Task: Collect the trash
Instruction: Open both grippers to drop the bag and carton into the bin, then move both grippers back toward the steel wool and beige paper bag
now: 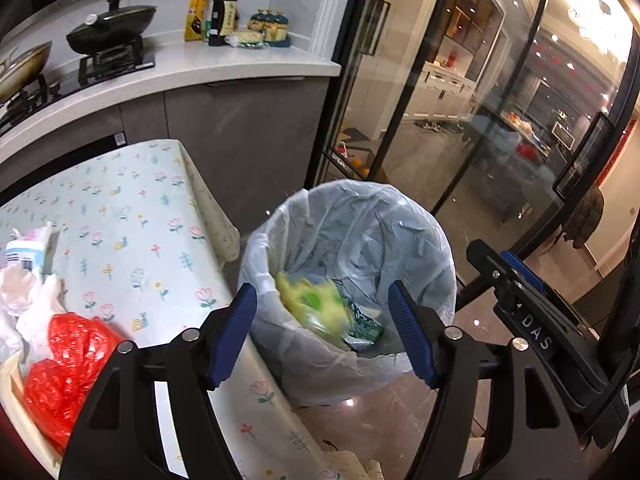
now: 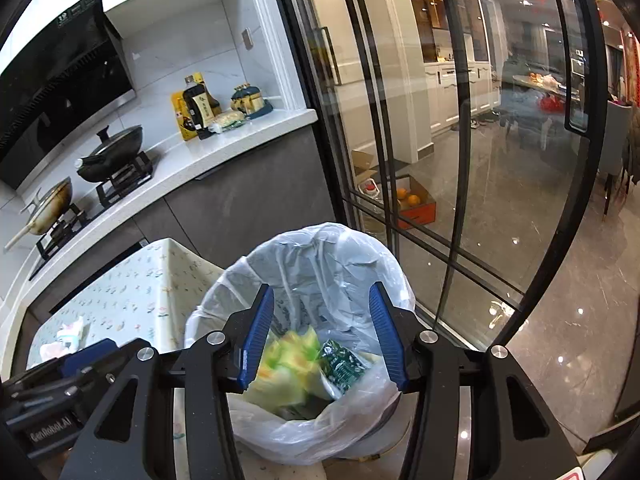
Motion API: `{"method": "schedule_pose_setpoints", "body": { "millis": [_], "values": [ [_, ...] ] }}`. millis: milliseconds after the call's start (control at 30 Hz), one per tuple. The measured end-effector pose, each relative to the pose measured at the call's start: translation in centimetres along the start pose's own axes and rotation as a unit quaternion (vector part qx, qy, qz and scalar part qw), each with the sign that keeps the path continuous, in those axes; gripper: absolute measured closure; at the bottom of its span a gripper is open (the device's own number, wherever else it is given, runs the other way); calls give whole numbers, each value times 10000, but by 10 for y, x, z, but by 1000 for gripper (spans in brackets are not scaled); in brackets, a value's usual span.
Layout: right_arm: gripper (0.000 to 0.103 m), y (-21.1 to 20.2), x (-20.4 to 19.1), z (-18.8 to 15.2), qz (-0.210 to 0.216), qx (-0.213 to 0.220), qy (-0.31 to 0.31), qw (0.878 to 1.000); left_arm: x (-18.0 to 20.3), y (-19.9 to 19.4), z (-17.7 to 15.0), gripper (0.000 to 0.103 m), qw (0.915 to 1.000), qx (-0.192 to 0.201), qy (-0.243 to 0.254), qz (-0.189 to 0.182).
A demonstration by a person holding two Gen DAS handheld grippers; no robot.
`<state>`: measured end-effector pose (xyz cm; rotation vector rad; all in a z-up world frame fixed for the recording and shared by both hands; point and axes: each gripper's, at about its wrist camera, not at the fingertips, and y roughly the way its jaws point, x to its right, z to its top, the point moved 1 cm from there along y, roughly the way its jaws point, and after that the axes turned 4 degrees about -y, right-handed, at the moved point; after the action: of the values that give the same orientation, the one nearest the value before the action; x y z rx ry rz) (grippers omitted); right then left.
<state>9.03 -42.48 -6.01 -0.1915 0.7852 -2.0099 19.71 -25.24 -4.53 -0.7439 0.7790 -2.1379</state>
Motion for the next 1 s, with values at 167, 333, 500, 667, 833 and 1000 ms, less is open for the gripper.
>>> {"method": "schedule_pose_setpoints", "body": {
  "millis": [167,333,500,667,833,1000],
  "values": [
    [48,-16,-14,0,146,72,-57,9999,-8,-19,0,38,9997,192,-51,146],
    [42,-36,-28,-3,327,193,-123,9992,-19,-44,-2,33,9985,446,-134,289],
    [41,-58,-47,-8,520,277,-231,9980,-30,-67,-8,33,9967,625,-156,489],
    [38,-77,-66,-13,701,310,-331,9965,-46,-91,-17,29,9947,759,-310,624],
    [34,-95,-87,-22,867,325,-460,9946,-67,-119,-30,17,9896,1015,-486,896],
    [33,-109,-112,-34,1079,274,-605,9919,-95,-144,-45,16,9856,1064,-664,1131]
  ]
}}
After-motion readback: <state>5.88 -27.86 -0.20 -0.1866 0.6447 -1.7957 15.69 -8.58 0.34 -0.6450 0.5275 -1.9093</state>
